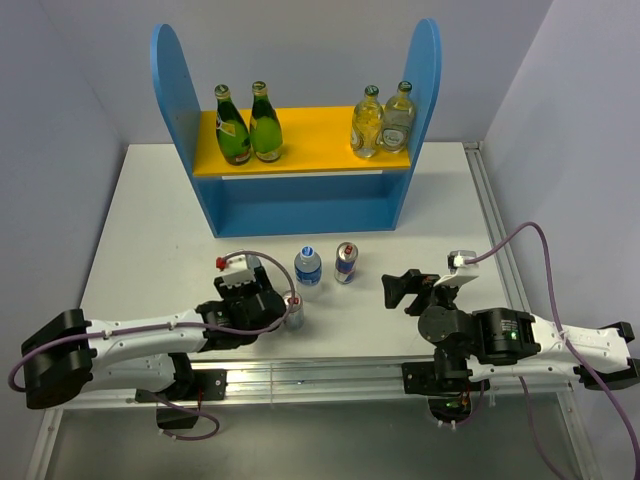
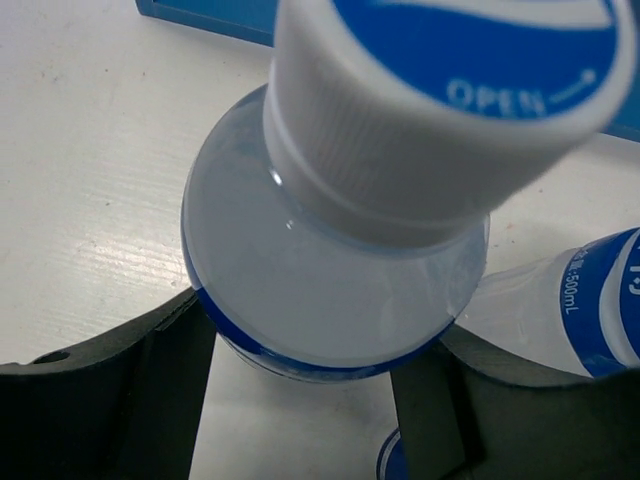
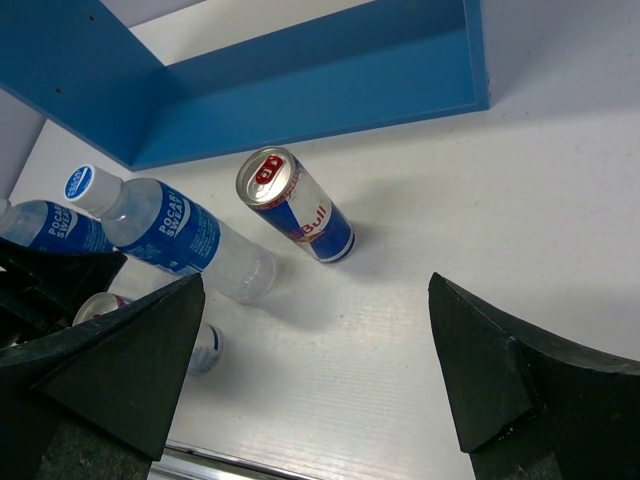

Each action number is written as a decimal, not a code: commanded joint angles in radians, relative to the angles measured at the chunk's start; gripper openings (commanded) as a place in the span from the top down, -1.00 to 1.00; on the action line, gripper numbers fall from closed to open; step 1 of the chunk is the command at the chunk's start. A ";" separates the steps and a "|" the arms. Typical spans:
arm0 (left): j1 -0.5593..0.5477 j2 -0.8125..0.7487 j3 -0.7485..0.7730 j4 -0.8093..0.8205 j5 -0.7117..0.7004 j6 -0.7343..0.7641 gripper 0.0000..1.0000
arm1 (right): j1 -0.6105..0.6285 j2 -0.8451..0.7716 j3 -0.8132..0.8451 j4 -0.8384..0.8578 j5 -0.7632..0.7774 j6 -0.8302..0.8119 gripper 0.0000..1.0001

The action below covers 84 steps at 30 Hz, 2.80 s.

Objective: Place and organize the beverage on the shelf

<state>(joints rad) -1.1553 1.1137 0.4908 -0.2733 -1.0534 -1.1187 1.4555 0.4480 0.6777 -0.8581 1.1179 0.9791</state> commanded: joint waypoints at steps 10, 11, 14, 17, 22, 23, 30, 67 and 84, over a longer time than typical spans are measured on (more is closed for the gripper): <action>0.323 -0.046 0.074 0.439 0.226 0.516 0.99 | 0.008 -0.025 -0.018 0.016 0.028 0.007 -1.00; 0.344 -0.040 0.093 0.474 0.259 0.536 0.99 | 0.008 -0.026 -0.020 0.016 0.028 0.007 -1.00; 0.405 0.004 0.152 0.499 0.294 0.588 0.99 | 0.006 -0.032 -0.023 0.018 0.030 0.009 -1.00; 0.451 0.050 0.206 0.525 0.328 0.620 0.99 | 0.006 -0.043 -0.026 0.024 0.030 0.003 -1.00; 0.506 0.123 0.256 0.598 0.354 0.655 0.99 | 0.006 -0.055 -0.029 0.028 0.030 -0.002 -1.00; 0.512 0.133 0.259 0.614 0.352 0.660 0.99 | 0.006 -0.057 -0.030 0.028 0.030 -0.002 -1.00; 0.568 0.230 0.293 0.649 0.388 0.660 0.99 | 0.006 -0.071 -0.033 0.031 0.031 -0.002 -1.00; 0.580 0.293 0.289 0.280 0.618 0.599 -0.37 | 0.006 -0.066 -0.038 0.037 0.029 -0.007 -1.00; 0.580 0.492 0.433 0.276 0.727 0.706 -0.31 | 0.008 -0.061 -0.036 0.033 0.026 -0.003 -1.00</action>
<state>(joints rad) -0.5774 1.6318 0.8726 -0.0093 -0.3611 -0.4366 1.4555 0.3767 0.6445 -0.8459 1.1172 0.9607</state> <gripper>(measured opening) 0.657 0.999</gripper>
